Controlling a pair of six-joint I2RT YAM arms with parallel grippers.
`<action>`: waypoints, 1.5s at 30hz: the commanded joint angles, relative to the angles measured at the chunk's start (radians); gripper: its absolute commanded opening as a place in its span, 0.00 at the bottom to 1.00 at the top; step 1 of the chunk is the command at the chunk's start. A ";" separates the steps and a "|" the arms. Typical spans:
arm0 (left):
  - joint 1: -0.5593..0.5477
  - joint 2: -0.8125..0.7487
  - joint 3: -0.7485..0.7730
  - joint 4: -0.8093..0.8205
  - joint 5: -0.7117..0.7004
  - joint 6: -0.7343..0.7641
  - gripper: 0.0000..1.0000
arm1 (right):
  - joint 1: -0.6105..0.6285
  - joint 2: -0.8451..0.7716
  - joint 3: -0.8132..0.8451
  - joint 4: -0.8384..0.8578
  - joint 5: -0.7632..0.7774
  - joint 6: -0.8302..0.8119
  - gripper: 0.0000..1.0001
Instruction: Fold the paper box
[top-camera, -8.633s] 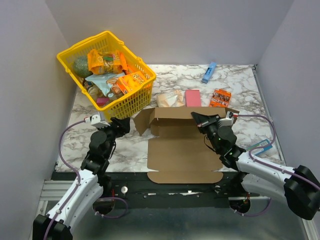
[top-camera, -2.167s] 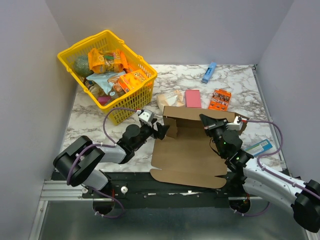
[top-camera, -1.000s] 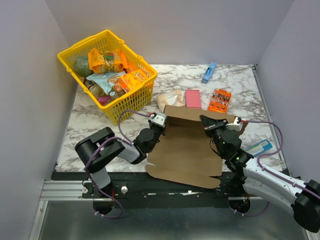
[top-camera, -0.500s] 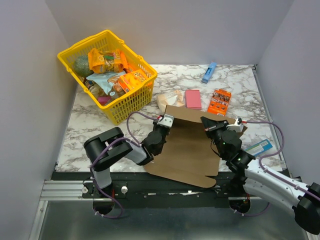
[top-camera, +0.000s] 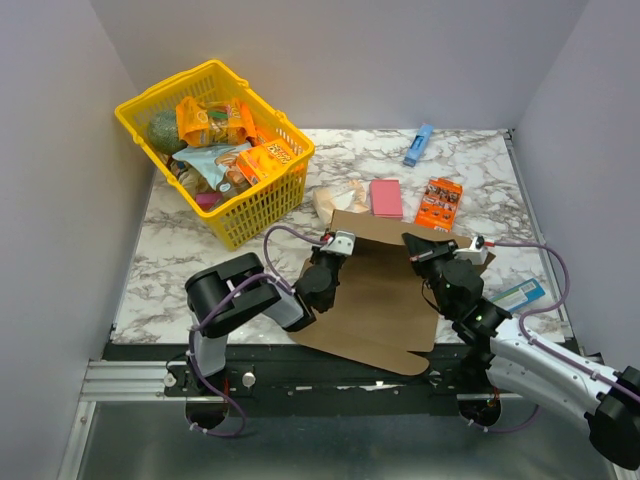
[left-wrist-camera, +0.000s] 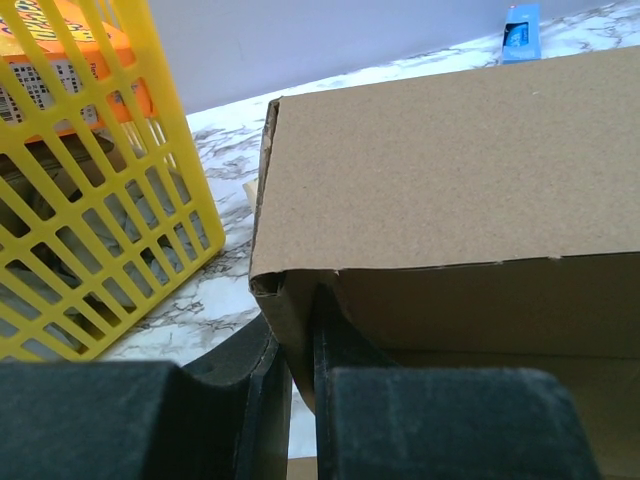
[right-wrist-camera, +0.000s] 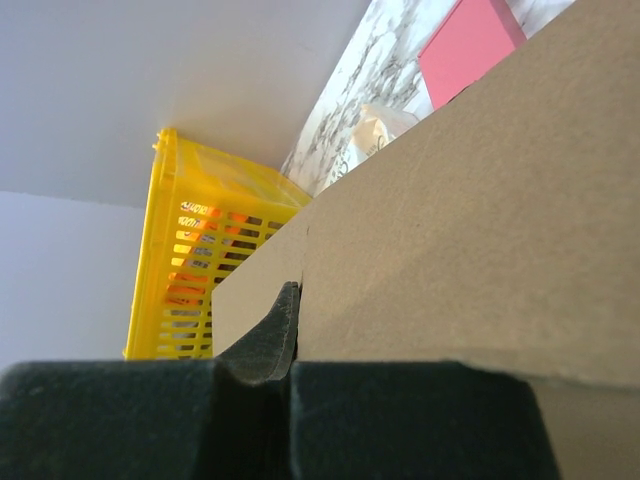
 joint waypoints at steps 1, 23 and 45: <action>0.020 -0.012 -0.048 0.086 -0.163 0.046 0.16 | 0.004 0.000 -0.007 -0.170 0.039 -0.072 0.00; 0.051 -0.448 -0.306 -0.297 0.336 -0.333 0.92 | 0.004 0.006 0.025 -0.175 -0.018 -0.091 0.21; 0.146 -0.195 -0.080 -0.256 0.322 -0.339 0.82 | 0.004 -0.331 0.202 -0.759 -0.160 -0.217 0.94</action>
